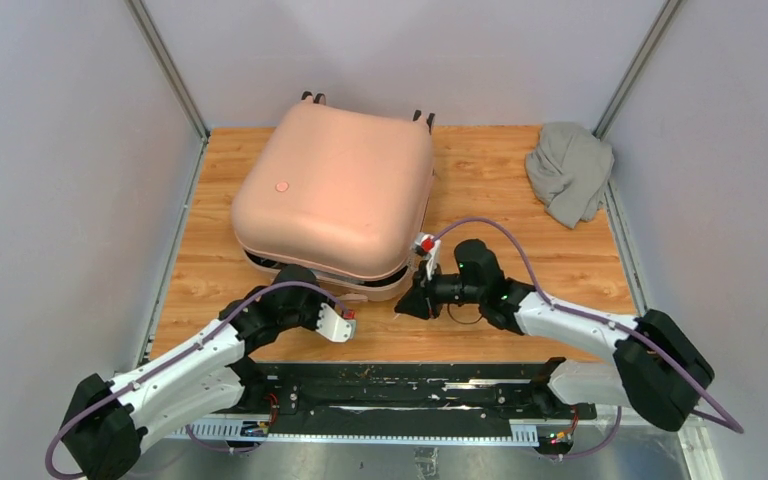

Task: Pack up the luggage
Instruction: Zip the luggage at the corner of the board.

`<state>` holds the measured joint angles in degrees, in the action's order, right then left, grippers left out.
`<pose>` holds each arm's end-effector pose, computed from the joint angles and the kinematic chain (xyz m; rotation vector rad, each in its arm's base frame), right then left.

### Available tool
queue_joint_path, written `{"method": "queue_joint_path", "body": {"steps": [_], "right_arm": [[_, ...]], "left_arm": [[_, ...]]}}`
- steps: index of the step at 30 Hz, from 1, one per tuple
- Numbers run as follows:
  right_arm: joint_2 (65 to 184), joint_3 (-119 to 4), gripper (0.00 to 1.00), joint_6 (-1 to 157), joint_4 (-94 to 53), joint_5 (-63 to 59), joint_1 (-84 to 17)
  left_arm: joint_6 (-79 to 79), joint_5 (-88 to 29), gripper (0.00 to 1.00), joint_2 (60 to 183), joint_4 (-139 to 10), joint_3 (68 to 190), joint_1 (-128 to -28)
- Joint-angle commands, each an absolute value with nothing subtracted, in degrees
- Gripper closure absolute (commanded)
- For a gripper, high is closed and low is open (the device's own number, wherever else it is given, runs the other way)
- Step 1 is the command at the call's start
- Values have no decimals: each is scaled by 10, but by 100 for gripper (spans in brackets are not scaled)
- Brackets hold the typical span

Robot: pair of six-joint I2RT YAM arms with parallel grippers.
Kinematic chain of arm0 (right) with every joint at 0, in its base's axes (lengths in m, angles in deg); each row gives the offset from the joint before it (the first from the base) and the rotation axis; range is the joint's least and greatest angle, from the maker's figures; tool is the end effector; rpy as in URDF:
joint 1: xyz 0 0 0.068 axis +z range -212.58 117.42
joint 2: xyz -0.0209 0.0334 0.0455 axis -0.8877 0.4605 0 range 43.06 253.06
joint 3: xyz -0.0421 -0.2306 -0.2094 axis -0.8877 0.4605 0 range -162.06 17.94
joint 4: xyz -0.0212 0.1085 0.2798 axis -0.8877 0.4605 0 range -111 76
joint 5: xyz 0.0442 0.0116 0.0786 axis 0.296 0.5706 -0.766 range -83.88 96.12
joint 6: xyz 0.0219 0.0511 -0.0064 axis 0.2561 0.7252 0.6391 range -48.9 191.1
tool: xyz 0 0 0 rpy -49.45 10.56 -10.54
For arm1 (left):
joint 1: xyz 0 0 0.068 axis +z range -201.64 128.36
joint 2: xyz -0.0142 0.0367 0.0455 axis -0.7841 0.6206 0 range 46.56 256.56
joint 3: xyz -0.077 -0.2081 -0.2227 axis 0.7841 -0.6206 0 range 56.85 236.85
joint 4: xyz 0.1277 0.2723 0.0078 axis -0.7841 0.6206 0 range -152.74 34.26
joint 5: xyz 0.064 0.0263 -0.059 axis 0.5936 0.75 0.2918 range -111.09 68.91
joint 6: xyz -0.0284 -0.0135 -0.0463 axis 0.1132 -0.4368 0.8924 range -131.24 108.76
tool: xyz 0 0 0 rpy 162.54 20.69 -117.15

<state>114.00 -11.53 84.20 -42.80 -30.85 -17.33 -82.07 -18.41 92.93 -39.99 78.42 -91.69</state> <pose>0.1758 0.2103 0.2231 -1.0104 1.7983 1.2755 0.1312 -0.1077 0.1867 1.9821 1.3920 0.3042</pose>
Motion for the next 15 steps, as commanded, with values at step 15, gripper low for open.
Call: {"method": "queue_joint_path", "body": {"steps": [15], "right_arm": [[1052,-257,51,964,-204,-66,-390]], "left_arm": [[-673,-322,34,1011,-68,1228,-690]]}}
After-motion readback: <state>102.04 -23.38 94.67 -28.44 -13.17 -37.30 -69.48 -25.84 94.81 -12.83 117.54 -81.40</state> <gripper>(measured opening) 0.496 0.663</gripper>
